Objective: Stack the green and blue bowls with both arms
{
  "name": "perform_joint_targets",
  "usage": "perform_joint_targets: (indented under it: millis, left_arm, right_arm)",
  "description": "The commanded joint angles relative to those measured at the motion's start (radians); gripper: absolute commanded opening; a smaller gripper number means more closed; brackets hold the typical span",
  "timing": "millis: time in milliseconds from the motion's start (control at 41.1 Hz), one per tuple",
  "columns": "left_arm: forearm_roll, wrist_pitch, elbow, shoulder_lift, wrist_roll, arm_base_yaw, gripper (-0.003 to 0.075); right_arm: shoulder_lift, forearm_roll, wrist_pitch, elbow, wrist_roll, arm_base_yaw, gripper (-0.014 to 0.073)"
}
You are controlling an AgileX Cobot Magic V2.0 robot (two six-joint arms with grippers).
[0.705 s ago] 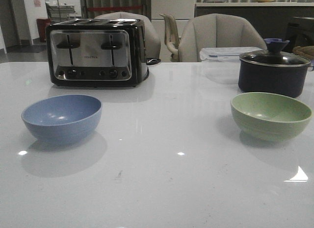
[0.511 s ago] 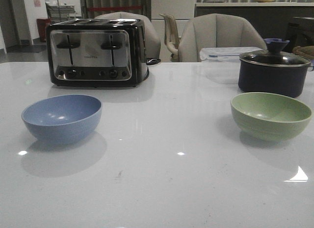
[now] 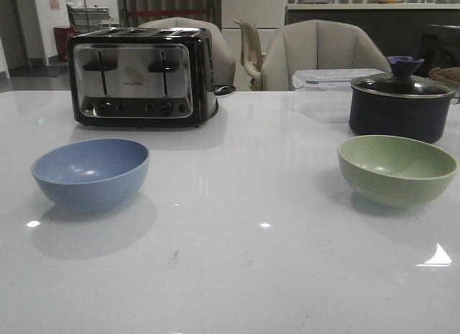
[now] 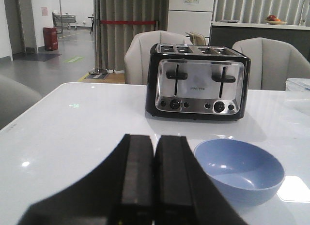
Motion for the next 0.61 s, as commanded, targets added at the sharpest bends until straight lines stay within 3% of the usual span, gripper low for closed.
perform_joint_targets:
  millis: [0,146,267,583]
  left_arm:
    - [-0.002,-0.103,0.019,-0.02,-0.006,-0.003,0.01]
    - [-0.015,-0.145,-0.022,-0.02,-0.006,-0.003,0.01]
    - [-0.015,-0.118,-0.145,-0.018,-0.006,-0.003,0.01]
    - [-0.01,0.141,-0.543,0.123,-0.006,-0.003,0.01]
  right_arm:
    - [-0.022,-0.008,-0.102,-0.003,-0.003,-0.006,0.0034]
    - [-0.022,-0.011,-0.107,-0.045,-0.003,-0.005,0.0034]
    - [-0.022,-0.011,-0.015,-0.155,-0.003,-0.005,0.0034]
    - [0.147,-0.041,0.257,-0.555,-0.003,-0.005,0.0034]
